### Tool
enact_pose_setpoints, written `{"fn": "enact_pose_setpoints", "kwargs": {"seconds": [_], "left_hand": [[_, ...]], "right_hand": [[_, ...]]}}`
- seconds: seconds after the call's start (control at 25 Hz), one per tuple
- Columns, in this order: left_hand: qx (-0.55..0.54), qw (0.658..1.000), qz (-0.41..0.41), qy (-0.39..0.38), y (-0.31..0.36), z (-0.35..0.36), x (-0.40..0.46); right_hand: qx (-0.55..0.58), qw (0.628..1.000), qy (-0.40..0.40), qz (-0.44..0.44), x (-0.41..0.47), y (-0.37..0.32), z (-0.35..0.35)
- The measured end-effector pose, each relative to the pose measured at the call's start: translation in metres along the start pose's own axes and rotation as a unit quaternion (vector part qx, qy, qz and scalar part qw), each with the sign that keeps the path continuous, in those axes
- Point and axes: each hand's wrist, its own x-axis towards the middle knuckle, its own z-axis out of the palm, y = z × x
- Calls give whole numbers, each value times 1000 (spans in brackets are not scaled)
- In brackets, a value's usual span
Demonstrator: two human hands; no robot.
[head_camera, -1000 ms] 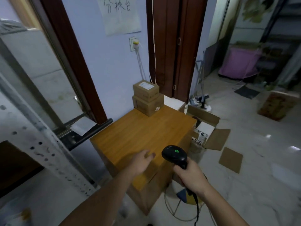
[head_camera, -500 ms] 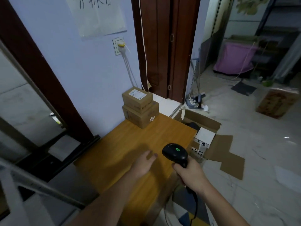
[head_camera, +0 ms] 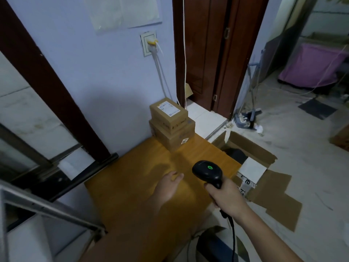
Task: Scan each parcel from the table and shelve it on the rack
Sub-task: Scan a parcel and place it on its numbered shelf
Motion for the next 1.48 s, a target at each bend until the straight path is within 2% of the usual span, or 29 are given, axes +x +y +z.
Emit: {"fn": "enact_pose_setpoints", "kwargs": {"seconds": [0.2,0.52,0.68,0.76,1.0,1.12,1.28,1.48], "left_hand": [[-42,998,-26,29,25,2,25],[-131,987,-28,88,103,-51,112],[-241,958,-72,135,123,-78,183],[-299,937,-102,147,129,-86,211],[-346,917,-159,121,116,-88,261],[-310,931,-153,119,106,-83,266],[-269,951,-118,94,98,-69,259],[-364,927,-69,60,99,-63,234]], "right_hand": [[28,999,-26,0,31,-23,-17],[6,1000,0,6,90,-57,-35],[15,997,-7,73,115,-63,-31],[-7,994,20,105,125,-59,-27],[-26,986,61,152,148,-52,-7],[-33,986,64,153,153,-49,-4],[-13,986,58,157,155,-48,-5],[-1,985,70,155,152,-42,-12]]}}
